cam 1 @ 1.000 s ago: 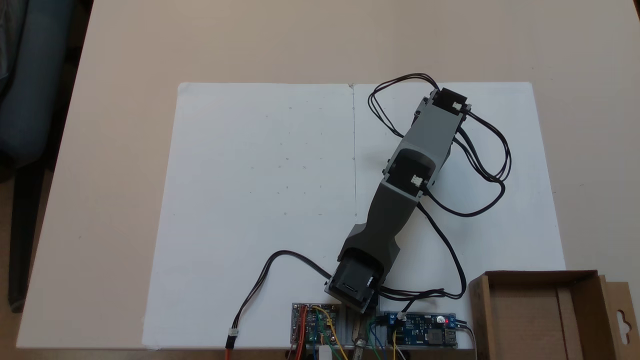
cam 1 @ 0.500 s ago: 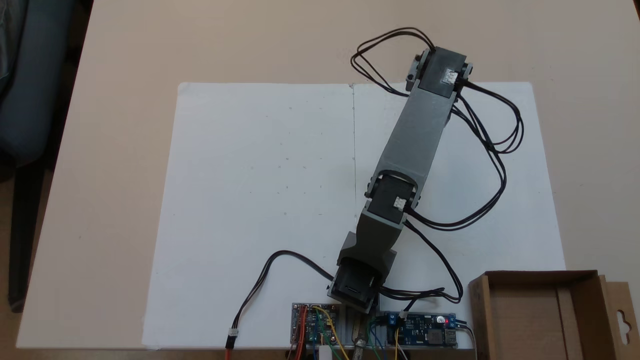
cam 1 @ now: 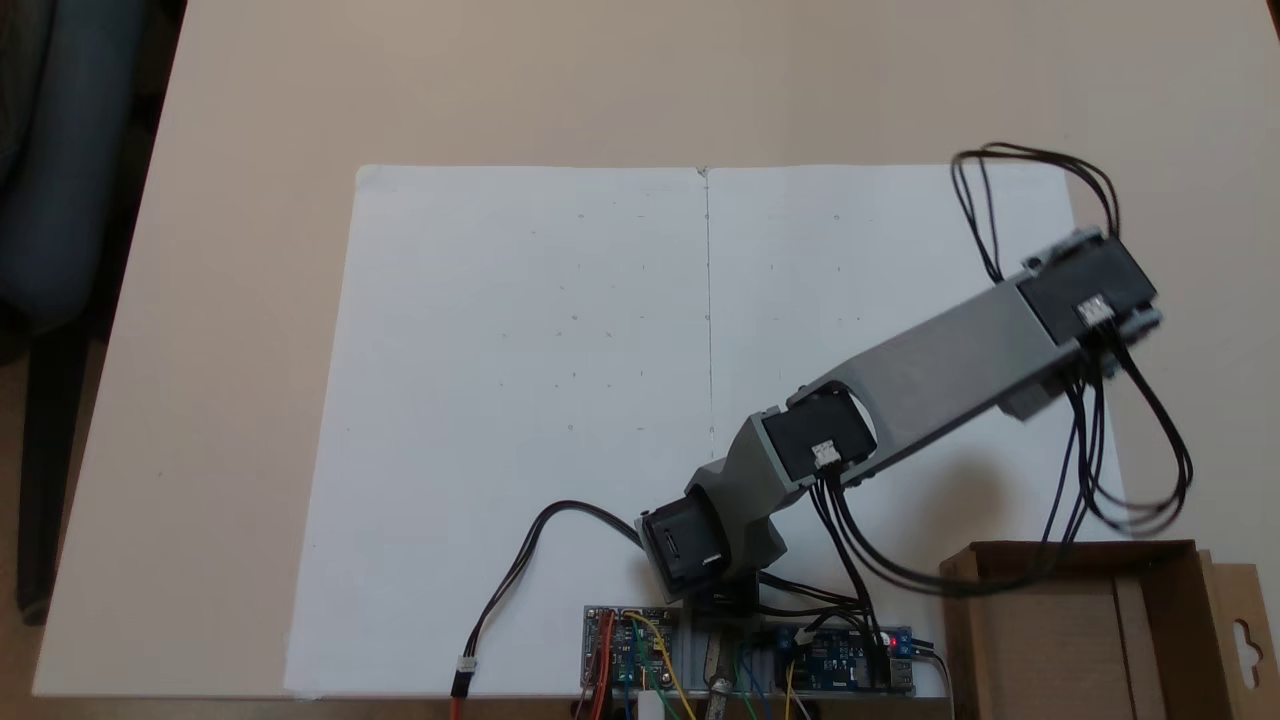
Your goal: Grasp a green dice and put it in the bin.
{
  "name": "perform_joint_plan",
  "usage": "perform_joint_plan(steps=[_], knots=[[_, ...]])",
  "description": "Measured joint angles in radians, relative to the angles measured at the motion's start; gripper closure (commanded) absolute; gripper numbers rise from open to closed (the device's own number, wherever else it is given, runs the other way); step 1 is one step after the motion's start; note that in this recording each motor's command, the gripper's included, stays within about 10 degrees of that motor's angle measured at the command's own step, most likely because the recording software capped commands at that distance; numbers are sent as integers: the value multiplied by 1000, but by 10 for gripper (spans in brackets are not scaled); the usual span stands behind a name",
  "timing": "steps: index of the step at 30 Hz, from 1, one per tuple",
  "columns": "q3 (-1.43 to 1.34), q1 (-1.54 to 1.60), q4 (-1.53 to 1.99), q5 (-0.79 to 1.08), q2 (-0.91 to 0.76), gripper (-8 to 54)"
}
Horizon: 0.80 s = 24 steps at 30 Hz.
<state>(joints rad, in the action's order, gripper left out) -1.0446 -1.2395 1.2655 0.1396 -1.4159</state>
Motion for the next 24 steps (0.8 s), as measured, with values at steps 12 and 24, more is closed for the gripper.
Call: perform_joint_plan(steps=[12,24], knots=[[-2,-485,-87,209,66,336],[-2,-495,-101,215,84,336]])
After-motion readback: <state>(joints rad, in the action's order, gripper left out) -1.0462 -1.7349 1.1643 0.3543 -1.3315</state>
